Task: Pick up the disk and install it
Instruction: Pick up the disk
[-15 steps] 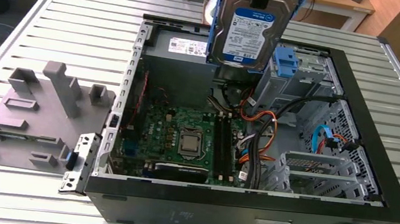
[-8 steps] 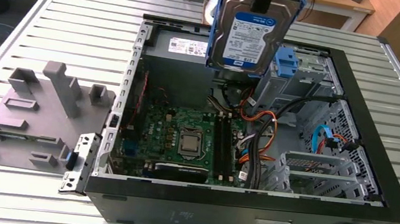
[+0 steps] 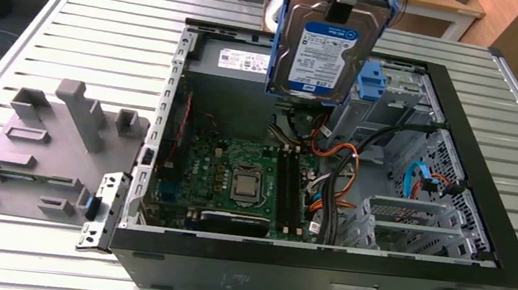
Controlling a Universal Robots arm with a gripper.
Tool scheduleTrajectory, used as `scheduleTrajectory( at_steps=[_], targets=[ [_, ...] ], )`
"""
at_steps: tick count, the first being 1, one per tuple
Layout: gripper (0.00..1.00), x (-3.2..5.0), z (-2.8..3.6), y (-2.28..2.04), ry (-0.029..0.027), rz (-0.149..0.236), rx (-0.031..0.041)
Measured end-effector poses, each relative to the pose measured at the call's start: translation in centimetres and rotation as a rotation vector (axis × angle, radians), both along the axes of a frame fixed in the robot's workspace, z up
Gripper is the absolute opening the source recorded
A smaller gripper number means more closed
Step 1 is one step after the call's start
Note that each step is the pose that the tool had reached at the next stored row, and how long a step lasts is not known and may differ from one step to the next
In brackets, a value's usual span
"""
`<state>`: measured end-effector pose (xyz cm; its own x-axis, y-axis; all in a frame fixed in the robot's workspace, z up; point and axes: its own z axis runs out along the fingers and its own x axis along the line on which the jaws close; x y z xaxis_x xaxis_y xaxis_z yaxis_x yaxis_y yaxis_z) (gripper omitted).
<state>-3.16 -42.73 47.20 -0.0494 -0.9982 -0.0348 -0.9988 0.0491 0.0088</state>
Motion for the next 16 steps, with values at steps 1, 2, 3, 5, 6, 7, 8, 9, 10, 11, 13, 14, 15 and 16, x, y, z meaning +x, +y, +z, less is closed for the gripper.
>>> scheduleTrajectory(
  at_steps=[1,2,3,5,6,7,8,9,10,11,13,14,15,16],
  targets=[
    [0.35,0.0,0.0,-0.12,0.0,0.0,0.0],
    [0.35,0.0,0.0,-0.23,0.0,0.0,-0.0001],
    [0.35,0.0,0.0,-0.34,0.0,0.0,0.0001],
    [0.35,0.0,0.0,-0.58,0.0,0.0,0.0],
    [0.35,0.0,0.0,-0.69,0.0,0.0,0.0],
    [0.35,0.0,0.0,-0.79,0.0,0.0,-0.0001],
    [0.35,0.0,0.0,-0.89,0.0,0.0,0.0],
    [0.35,0.0,0.0,-0.99,0.0,0.0,0.0],
    [0.35,0.0,0.0,-1.04,-0.0001,0.0,0.0],
    [0.35,-0.01,-0.01,-1.06,-0.0001,0.0,0.0001],
    [0.35,0.0,0.01,-1.06,0.0,0.0,-0.0001],
    [0.35,0.0,0.0,-1.06,0.0,0.0,-0.0001],
    [0.35,0.0,0.0,-1.06,0.0,0.0,0.0],
    [0.35,0.0,0.0,-1.06,0.0,0.0,-0.0001]
  ],
)
